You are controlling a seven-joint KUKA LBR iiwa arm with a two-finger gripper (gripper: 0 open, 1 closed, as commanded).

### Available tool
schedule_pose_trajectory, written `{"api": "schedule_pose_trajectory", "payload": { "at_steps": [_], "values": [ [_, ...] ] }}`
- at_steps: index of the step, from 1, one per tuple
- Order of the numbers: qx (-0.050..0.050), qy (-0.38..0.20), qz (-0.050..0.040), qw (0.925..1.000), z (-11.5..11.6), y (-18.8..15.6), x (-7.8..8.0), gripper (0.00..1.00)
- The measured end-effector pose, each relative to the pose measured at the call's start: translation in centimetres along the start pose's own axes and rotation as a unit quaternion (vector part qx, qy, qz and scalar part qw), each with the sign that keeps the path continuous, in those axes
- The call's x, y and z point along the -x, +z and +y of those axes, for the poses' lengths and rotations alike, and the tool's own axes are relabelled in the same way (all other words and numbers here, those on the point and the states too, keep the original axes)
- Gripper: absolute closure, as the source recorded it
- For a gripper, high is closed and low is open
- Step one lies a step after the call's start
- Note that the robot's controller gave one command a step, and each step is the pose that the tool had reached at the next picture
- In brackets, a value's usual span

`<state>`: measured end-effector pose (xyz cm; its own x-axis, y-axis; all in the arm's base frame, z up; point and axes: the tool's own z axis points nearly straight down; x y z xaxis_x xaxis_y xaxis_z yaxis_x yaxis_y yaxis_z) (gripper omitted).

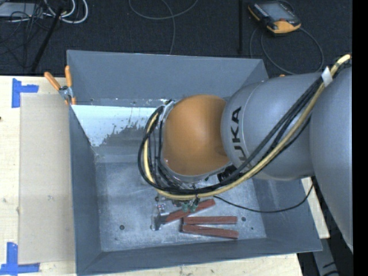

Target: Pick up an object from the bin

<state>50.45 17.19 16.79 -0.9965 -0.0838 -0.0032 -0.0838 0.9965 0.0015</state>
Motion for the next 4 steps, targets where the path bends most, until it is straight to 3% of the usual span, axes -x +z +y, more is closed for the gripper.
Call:
{"api": "schedule_pose_trajectory", "payload": {
  "at_steps": [1,2,3,4],
  "values": [
    [0.000,-0.099,0.0017,0.9951,-3.6,4.2,1.4,0.00],
    [-0.001,-0.097,0.0028,0.9953,-5.6,6.9,0.8,0.00],
    [0.003,-0.111,0.0030,0.9938,-8.4,9.3,2.3,1.00],
    [0.003,-0.110,0.0030,0.9939,-8.5,9.3,2.3,1.00]
  ]
}}
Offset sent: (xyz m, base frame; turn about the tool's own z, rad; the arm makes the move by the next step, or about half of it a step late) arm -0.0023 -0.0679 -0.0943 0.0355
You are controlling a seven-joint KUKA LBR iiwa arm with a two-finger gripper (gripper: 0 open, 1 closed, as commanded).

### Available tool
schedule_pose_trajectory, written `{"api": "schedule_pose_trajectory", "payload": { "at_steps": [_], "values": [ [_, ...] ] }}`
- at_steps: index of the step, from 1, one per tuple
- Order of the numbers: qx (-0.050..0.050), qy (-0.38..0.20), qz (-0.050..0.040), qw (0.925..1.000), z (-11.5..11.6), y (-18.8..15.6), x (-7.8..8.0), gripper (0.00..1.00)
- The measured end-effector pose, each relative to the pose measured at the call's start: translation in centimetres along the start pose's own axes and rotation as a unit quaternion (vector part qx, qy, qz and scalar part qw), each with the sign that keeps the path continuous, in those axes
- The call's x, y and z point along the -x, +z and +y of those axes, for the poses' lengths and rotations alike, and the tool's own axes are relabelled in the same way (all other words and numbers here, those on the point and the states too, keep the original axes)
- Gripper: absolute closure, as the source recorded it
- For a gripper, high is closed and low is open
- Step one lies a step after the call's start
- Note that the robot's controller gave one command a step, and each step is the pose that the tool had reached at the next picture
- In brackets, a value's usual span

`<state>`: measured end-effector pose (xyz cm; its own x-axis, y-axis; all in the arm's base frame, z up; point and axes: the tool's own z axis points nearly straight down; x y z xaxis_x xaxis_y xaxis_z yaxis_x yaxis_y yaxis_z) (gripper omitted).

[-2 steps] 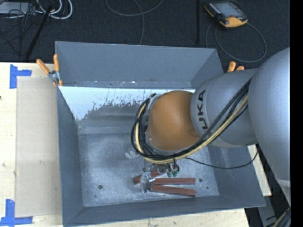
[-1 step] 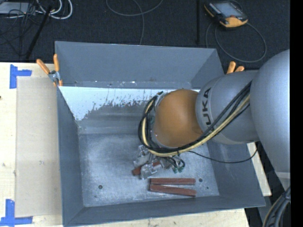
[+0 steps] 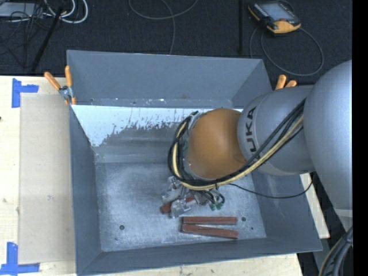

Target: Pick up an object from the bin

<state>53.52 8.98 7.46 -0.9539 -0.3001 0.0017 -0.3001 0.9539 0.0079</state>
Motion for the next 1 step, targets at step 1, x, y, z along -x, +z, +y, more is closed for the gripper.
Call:
{"api": "schedule_pose_trajectory", "payload": {
  "at_steps": [1],
  "values": [
    [-0.003,0.012,0.0002,0.9999,-2.63,-20.17,0.32,1.00]
  ]
}}
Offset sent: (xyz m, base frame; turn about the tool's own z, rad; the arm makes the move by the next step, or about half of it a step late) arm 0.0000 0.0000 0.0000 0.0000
